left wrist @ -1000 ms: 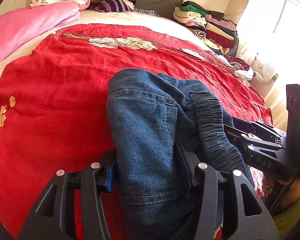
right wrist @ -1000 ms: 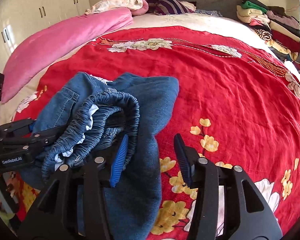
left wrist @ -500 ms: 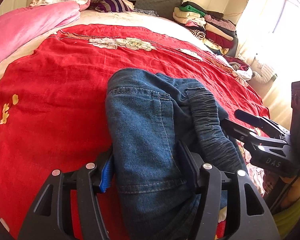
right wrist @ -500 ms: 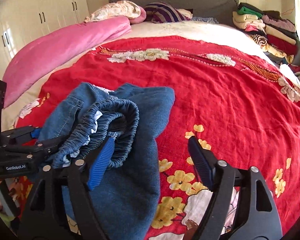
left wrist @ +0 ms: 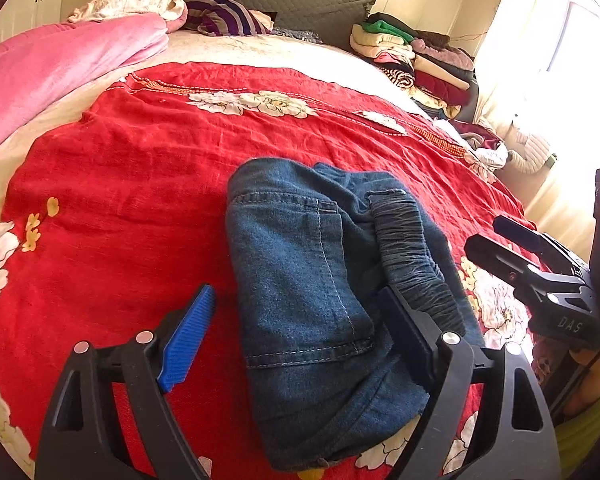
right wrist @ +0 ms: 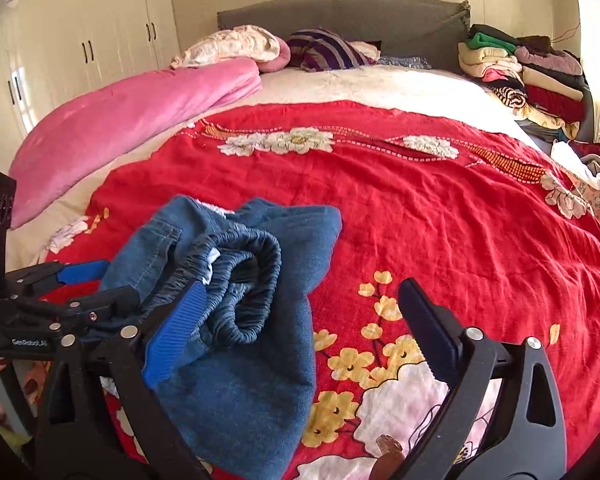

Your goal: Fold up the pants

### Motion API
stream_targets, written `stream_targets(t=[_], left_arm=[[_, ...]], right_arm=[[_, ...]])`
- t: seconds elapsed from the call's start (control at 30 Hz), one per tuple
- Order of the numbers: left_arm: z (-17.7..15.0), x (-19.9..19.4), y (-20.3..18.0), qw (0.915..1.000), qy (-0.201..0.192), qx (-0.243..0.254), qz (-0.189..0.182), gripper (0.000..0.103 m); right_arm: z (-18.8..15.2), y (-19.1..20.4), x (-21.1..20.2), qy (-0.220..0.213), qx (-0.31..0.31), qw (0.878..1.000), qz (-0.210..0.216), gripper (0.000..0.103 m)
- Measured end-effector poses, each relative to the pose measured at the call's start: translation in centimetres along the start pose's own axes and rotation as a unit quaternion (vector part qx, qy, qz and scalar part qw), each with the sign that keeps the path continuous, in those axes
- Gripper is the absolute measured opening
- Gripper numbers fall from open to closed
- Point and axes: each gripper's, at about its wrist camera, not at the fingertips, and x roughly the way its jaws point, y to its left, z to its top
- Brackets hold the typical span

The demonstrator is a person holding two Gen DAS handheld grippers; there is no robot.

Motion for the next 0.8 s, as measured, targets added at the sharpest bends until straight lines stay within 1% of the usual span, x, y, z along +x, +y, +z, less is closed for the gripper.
stream_targets(t=[0.07,0.2,0.53,0.63,0.8], left_arm=[[0.1,-0.4,0.0,1.0000,-0.003,-0.001,0.004,0.094],[0.2,-1.1,0.0,0.9999,-0.010,-0.002,0.005,0.098],[0.2,-3.7,-0.6,0.9988,-0.037,0.012,0.029,0.099],[0.0,-5.0,-0.7,0.9977,-0.051,0.018,0.040,0.099],[-0.8,-7.1,-1.1,0.9960,-0.064,0.030,0.055,0.099]], right_arm=[[0.2,0.1,-0.5,-0.010,0.000,1.000,0.004,0.094],[0.6,0.4,-1.5,-0.026,-0.003,1.000,0.005,0.094],[0.9,1.0,-4.1,-0.051,-0.006,0.999,0.001,0.094],[0.8,1.2,-5.4,-0.062,-0.009,0.998,0.001,0.094],[0.3,1.6,-7.6,-0.076,-0.018,0.997,-0.002,0.094]])
